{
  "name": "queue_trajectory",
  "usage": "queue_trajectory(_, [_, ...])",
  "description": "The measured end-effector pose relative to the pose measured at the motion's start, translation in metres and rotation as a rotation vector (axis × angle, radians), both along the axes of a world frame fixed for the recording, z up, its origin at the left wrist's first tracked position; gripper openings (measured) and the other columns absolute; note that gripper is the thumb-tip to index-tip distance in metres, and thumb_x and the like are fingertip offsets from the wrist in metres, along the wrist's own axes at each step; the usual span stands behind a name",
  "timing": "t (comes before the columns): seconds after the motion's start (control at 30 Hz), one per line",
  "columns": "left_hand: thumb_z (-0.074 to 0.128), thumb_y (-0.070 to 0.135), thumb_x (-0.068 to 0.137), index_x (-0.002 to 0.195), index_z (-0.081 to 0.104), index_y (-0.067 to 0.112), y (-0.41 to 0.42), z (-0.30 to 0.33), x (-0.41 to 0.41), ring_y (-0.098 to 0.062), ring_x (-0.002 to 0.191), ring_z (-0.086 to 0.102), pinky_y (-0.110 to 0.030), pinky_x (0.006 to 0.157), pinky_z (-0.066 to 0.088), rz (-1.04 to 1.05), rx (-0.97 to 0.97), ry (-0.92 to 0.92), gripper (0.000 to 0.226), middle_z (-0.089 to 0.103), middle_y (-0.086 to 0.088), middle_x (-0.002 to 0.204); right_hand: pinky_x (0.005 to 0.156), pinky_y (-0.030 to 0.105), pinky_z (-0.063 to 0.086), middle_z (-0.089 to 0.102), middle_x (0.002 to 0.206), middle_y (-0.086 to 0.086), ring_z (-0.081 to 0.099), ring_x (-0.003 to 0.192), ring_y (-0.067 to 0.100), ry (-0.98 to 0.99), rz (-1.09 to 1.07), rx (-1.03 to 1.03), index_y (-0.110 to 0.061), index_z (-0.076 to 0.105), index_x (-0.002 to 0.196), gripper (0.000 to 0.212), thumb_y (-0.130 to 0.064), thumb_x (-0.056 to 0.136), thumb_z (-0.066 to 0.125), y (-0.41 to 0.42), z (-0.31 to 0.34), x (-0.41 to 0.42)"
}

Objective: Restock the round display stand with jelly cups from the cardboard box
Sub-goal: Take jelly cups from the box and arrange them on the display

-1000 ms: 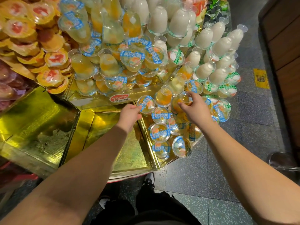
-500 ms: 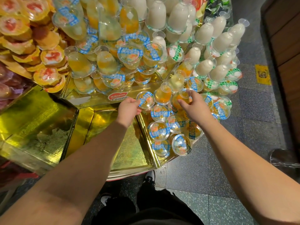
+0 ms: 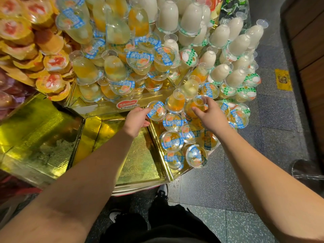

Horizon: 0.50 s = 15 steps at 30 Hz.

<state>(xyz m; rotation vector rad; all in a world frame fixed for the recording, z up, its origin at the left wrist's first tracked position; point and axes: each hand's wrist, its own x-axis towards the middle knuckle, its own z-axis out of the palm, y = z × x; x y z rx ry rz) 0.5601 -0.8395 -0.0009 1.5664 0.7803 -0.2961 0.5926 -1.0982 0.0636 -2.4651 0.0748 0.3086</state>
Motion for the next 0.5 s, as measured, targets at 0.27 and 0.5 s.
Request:
queue_trajectory(0.27, [0.06,0.038,0.095,0.102,0.057,0.01,0.0007,0.0004,-0.0024,-0.02,0.071,0.06,-0.033,0.071,0.054,-0.019,0.019,0.014,0.029,0.06,-0.007,0.093,0.086,0.031,0.043,0.049,0.145,0.003,0.058,0.117,0.025,0.007,0.002,0.007,-0.02,0.038,0.148,0.074,-0.049,0.087,0.069,-0.0014,0.001,0.0004])
queue_trajectory(0.5, [0.059,0.037,0.096,0.111,0.057,0.008,0.0016,0.0008,-0.0049,-0.02,0.072,0.061,-0.03,0.068,0.053,-0.019,-0.003,0.013,0.032,0.06,-0.007,0.095,0.082,0.027,0.039,0.054,0.14,0.005,0.057,0.117,0.026,0.02,0.005,-0.005,-0.016,0.042,0.146,0.066,-0.039,0.09,0.07,0.0046,0.0038,-0.0015])
